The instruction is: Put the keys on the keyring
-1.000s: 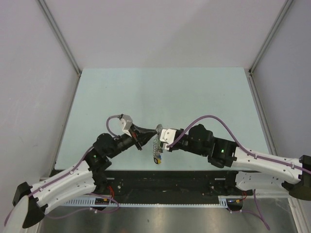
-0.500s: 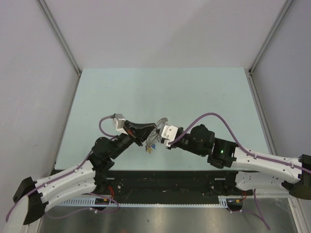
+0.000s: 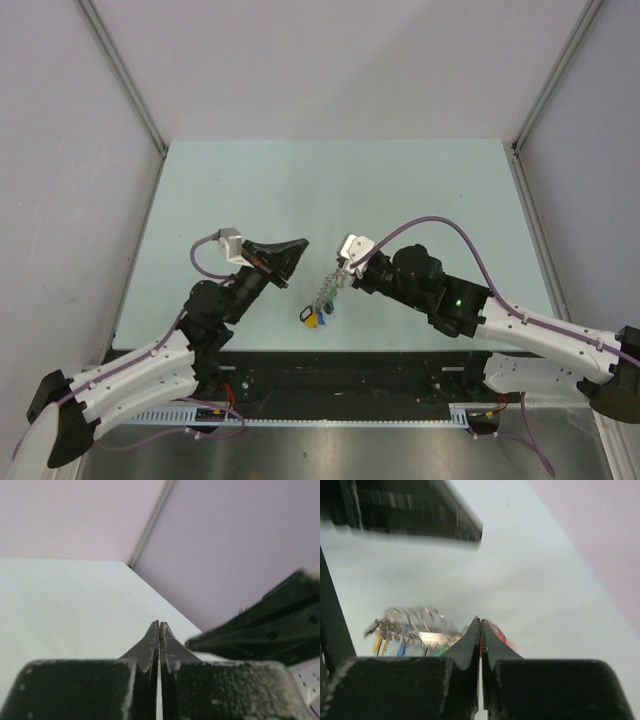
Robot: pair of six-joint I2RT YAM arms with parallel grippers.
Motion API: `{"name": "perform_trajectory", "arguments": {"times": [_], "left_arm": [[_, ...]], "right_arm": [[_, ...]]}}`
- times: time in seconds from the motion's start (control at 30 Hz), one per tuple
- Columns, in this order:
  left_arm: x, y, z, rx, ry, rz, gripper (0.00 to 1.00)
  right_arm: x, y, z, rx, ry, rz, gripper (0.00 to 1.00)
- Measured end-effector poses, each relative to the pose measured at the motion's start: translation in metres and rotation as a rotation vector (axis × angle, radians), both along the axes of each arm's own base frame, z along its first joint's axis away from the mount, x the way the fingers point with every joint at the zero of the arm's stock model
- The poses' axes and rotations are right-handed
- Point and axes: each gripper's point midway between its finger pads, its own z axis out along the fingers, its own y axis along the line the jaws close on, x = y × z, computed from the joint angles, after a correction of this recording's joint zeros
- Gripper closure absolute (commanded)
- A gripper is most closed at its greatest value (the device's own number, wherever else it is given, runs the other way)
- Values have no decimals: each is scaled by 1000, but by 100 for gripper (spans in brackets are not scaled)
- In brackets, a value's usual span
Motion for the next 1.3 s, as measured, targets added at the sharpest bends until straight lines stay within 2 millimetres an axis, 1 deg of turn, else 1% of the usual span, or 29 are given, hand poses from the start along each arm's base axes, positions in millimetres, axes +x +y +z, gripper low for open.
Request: {"name": "perform_trajectory", "arguments": {"times": [0.03, 0.07, 0.1, 0.13, 0.2, 0.23, 0.3, 0.33, 0.37, 0.4, 0.43, 0.5, 0.53, 0.57, 0.6, 0.63, 0.7, 0.73, 0.8, 0.83, 0.9, 0.93, 1.0, 1.1, 1.23, 1.3], "left_arm": [[5, 6, 6, -15, -5, 30, 100], [8, 10, 12, -28, -11, 52, 100], [11, 13, 17, -37, -16, 66, 100], [14, 15, 22, -44, -19, 81, 100], [19, 15, 27, -42, -18, 95, 100], [23, 15, 27, -34, -11, 103, 95], [28, 13, 23, -13, 4, 110, 82], [32, 12, 18, 8, 20, 116, 66], [37, 13, 12, 32, 41, 127, 59], [41, 14, 8, 52, 54, 137, 52], [46, 16, 5, 72, 72, 149, 37], [52, 20, 3, 103, 104, 169, 25], [56, 24, 3, 117, 116, 181, 15], [59, 28, 3, 128, 124, 193, 11], [65, 36, 3, 138, 147, 216, 4], [70, 45, 3, 147, 164, 245, 2], [78, 63, -1, 158, 207, 297, 0], [80, 74, -5, 165, 232, 322, 0], [85, 100, -14, 179, 286, 394, 0], [85, 112, -19, 188, 310, 424, 0], [81, 133, -24, 204, 345, 483, 0], [78, 142, -24, 215, 353, 512, 0], [69, 155, -19, 232, 343, 559, 0], [54, 174, -5, 236, 291, 629, 0], [24, 200, 27, 184, 141, 719, 0], [7, 211, 41, 145, 56, 756, 0]], "right_arm": [[2, -5, -8, -19, 25, -14, 98], [4, -9, -18, -43, 47, -28, 89], [6, -13, -26, -62, 67, -41, 86], [8, -18, -33, -75, 90, -57, 85], [14, -23, -36, -70, 115, -90, 85], [19, -27, -36, -59, 125, -110, 84], [27, -35, -34, -33, 149, -154, 76], [36, -42, -34, -15, 166, -192, 73], [48, -53, -34, 8, 187, -247, 66], [56, -61, -34, 25, 203, -290, 62], [68, -73, -35, 43, 220, -347, 55], [87, -97, -35, 87, 252, -453, 47], [95, -108, -36, 109, 270, -499, 40], [103, -121, -37, 129, 287, -548, 38], [111, -136, -39, 154, 310, -606, 36], [116, -147, -41, 175, 331, -648, 31], [125, -172, -46, 214, 374, -741, 27], [128, -185, -48, 236, 396, -785, 19], [131, -211, -51, 281, 431, -878, 15], [131, -226, -51, 309, 447, -932, 5], [127, -247, -48, 356, 451, -1015, 0], [122, -256, -44, 384, 447, -1053, 0], [112, -272, -31, 446, 416, -1123, 0], [93, -288, -8, 539, 352, -1176, 0], [59, -309, 27, 675, 228, -1197, 0], [39, -321, 39, 745, 158, -1206, 0]]}}
